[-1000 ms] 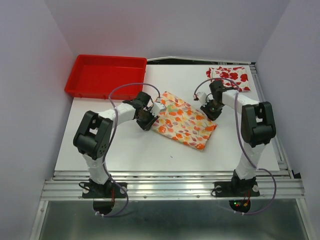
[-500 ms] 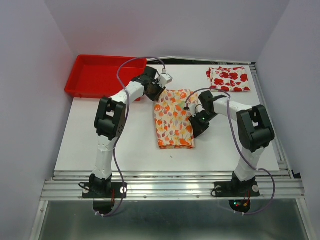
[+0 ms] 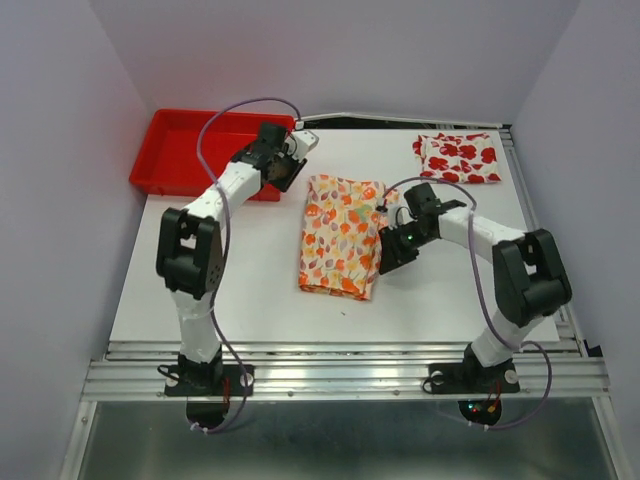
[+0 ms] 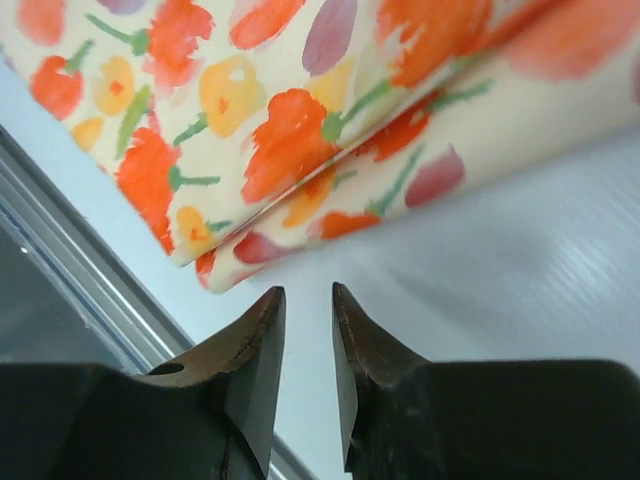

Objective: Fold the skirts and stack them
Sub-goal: Fold the skirt

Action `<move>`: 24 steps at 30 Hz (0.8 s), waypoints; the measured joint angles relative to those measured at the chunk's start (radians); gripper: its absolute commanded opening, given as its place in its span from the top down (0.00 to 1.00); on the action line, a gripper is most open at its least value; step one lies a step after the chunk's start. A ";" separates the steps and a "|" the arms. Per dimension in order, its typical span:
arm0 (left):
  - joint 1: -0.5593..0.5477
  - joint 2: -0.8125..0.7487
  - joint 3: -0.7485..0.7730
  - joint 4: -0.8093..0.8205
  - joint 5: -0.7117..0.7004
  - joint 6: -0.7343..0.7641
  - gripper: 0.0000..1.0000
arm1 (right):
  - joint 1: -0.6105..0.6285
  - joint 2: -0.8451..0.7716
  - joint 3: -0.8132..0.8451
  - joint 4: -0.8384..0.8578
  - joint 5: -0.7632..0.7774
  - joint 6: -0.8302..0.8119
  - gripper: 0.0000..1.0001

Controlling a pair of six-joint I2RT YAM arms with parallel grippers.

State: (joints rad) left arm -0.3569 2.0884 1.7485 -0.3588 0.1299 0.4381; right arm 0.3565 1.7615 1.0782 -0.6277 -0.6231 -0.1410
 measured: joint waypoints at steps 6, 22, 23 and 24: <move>-0.074 -0.434 -0.253 0.066 -0.082 -0.043 0.57 | -0.126 -0.218 -0.032 0.025 0.019 0.102 0.66; -0.498 -0.313 -0.384 0.183 -0.249 -0.435 0.56 | -0.206 -0.011 -0.048 0.336 0.065 0.560 0.62; -0.503 -0.280 -0.356 0.173 -0.237 -0.449 0.55 | -0.206 0.001 -0.048 0.364 0.072 0.575 0.62; -0.506 -0.249 -0.328 0.167 -0.227 -0.459 0.54 | -0.206 0.010 -0.049 0.383 0.080 0.588 0.63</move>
State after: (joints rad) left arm -0.8627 1.8393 1.4200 -0.1921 -0.0975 -0.0208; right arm 0.1501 1.7710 1.0294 -0.2443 -0.5426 0.4469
